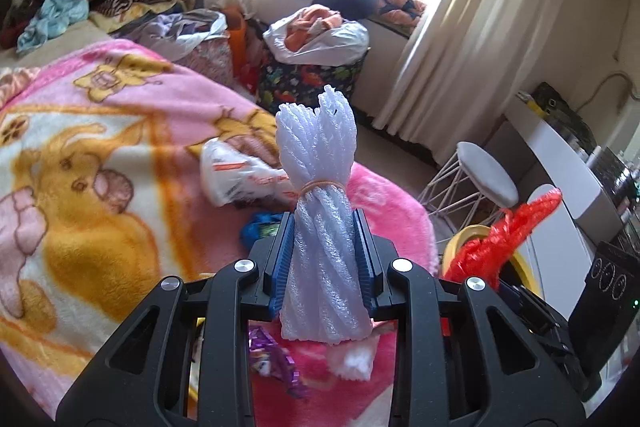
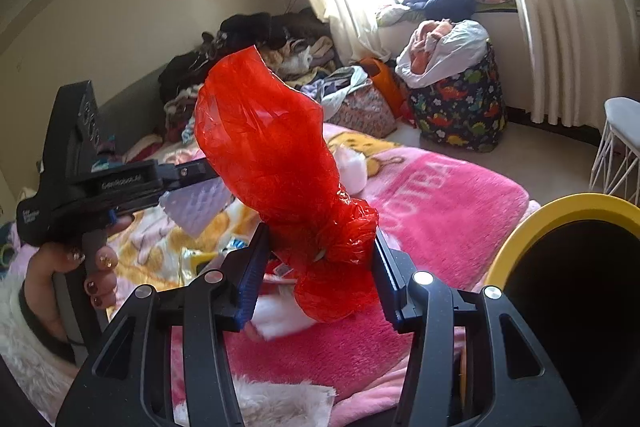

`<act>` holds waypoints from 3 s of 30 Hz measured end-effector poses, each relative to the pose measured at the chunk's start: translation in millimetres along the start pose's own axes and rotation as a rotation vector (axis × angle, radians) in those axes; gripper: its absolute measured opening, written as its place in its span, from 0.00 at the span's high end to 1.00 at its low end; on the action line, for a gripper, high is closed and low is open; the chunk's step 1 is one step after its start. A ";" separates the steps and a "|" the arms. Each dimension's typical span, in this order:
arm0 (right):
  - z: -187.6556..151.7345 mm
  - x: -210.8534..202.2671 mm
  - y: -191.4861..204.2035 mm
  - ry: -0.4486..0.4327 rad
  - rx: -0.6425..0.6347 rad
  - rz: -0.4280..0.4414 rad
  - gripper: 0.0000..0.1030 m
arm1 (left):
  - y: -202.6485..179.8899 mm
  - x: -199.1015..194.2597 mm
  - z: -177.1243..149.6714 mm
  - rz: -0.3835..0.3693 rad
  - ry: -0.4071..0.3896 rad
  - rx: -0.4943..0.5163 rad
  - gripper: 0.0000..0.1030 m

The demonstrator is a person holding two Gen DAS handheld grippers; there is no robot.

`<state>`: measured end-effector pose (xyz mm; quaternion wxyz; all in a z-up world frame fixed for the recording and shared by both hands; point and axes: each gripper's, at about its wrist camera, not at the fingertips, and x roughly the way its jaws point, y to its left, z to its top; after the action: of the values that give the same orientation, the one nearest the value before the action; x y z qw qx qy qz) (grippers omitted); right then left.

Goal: Collect trash
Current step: 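Carry the foam sleeves and red bag over the yellow bin and open both tools, then move both open tools back over the trash on the blanket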

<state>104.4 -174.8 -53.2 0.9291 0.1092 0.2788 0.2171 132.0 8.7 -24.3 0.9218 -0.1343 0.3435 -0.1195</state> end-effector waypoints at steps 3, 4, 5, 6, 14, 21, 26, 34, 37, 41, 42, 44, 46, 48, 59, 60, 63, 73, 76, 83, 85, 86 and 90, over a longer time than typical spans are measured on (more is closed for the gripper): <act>-0.6 -7.1 -5.3 -0.012 0.012 -0.010 0.54 | -12.2 1.1 -1.2 -0.014 -0.003 0.018 0.78; -1.3 -9.0 -7.8 -0.013 0.017 -0.014 0.54 | -14.7 1.7 -2.1 -0.019 -0.001 0.024 0.78; -2.2 -10.1 -9.4 -0.014 0.020 -0.019 0.54 | -18.6 2.7 -4.2 -0.024 0.002 0.031 0.78; -3.3 -12.0 -12.7 -0.015 0.028 -0.024 0.54 | -22.6 4.4 -5.5 -0.024 0.004 0.039 0.78; -7.7 -29.3 -32.2 -0.040 0.079 -0.069 0.54 | -42.5 16.8 -14.3 -0.057 0.030 0.075 0.78; -8.0 -44.4 -57.2 -0.069 0.133 -0.113 0.54 | -66.5 23.1 -21.4 -0.092 0.041 0.113 0.78; -8.4 -55.4 -70.3 -0.085 0.169 -0.141 0.54 | -83.5 28.9 -25.8 -0.118 0.052 0.140 0.78; -14.1 -80.3 -91.3 -0.123 0.234 -0.196 0.54 | -111.8 36.3 -33.0 -0.160 0.068 0.189 0.78; -13.9 -86.8 -99.5 -0.132 0.260 -0.211 0.54 | -121.6 40.3 -35.7 -0.175 0.078 0.205 0.78; -14.6 -95.6 -112.4 -0.139 0.292 -0.237 0.54 | -132.8 45.5 -40.6 -0.191 0.092 0.224 0.78; -13.7 -96.3 -116.0 -0.138 0.299 -0.239 0.54 | -135.3 47.2 -41.9 -0.194 0.098 0.230 0.78; -14.1 -99.3 -122.0 -0.141 0.314 -0.253 0.54 | -140.1 49.5 -44.7 -0.200 0.106 0.240 0.78; -15.4 -102.4 -128.4 -0.141 0.328 -0.261 0.54 | -145.1 52.0 -47.9 -0.210 0.115 0.250 0.78; -16.1 -104.7 -133.1 -0.142 0.342 -0.271 0.54 | -150.0 54.9 -50.9 -0.216 0.123 0.259 0.78; -27.5 -117.3 -150.1 -0.135 0.410 -0.320 0.53 | -175.2 78.1 -65.5 -0.258 0.188 0.290 0.78; -28.6 -118.5 -152.6 -0.134 0.420 -0.324 0.53 | -177.8 81.0 -67.2 -0.263 0.195 0.294 0.78; -30.7 -122.4 -158.8 -0.133 0.440 -0.334 0.51 | -184.0 87.0 -71.3 -0.276 0.210 0.301 0.78; -37.2 -125.8 -166.8 -0.128 0.499 -0.387 0.31 | -176.7 87.7 -68.2 -0.264 0.166 0.267 0.21; -35.9 -122.7 -162.2 -0.126 0.479 -0.383 0.30 | -172.2 79.6 -65.7 -0.244 0.131 0.265 0.15; -29.9 -113.1 -145.1 -0.119 0.417 -0.351 0.27 | -155.2 63.8 -60.3 -0.198 0.076 0.246 0.11; -28.6 -111.0 -141.7 -0.115 0.400 -0.346 0.27 | -150.2 59.9 -59.5 -0.189 0.064 0.241 0.11; -27.7 -110.0 -139.8 -0.113 0.392 -0.343 0.27 | -148.8 58.3 -58.3 -0.186 0.060 0.240 0.11; -22.9 -105.4 -128.2 -0.108 0.350 -0.330 0.27 | -140.7 50.9 -55.4 -0.166 0.037 0.231 0.11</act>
<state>56.3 -335.0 -63.9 0.9324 0.2331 0.2761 0.0045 114.5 -148.0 -48.8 0.9117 -0.0529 0.3320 -0.2363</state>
